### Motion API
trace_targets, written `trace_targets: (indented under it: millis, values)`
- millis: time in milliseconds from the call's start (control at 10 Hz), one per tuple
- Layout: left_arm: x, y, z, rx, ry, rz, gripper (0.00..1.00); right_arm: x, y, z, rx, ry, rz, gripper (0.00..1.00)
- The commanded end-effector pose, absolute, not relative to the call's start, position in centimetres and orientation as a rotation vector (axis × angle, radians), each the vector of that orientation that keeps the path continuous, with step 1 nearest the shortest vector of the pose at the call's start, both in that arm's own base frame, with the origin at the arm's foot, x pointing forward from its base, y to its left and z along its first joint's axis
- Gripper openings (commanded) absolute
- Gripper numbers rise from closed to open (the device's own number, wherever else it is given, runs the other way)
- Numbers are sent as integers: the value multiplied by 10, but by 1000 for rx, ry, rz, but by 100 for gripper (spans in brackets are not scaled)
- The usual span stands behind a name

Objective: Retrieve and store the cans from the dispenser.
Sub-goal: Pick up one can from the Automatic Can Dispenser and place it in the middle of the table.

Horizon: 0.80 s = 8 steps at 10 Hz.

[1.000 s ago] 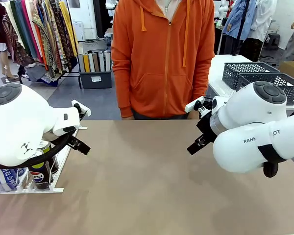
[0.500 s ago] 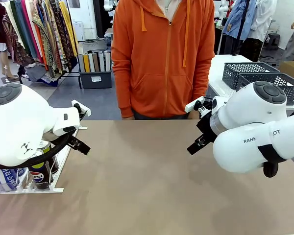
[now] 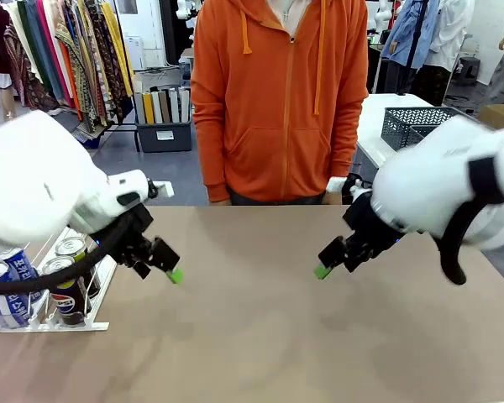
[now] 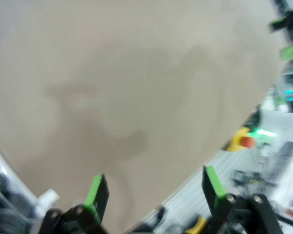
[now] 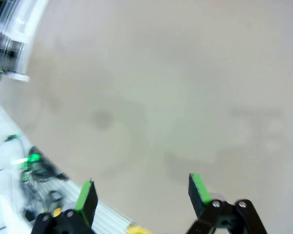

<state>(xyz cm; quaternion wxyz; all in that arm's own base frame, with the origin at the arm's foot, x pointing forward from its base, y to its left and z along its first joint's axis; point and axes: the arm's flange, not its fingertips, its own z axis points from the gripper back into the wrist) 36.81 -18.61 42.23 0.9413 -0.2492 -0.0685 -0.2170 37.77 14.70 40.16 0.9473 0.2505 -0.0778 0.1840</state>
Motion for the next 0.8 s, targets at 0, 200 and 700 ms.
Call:
trace_targets:
  millis: [0,200,700]
  values:
    - [374,-150,460,-698,-121,-250,100,382,110,436,735,-46,235,100]
    - [355,-89,500,-966,-155,-221,100,371,64,463,981,33,231,100]
    - [281,134,517,-1279,-514,156,100,327,-140,455,1238,-204,-232,100]
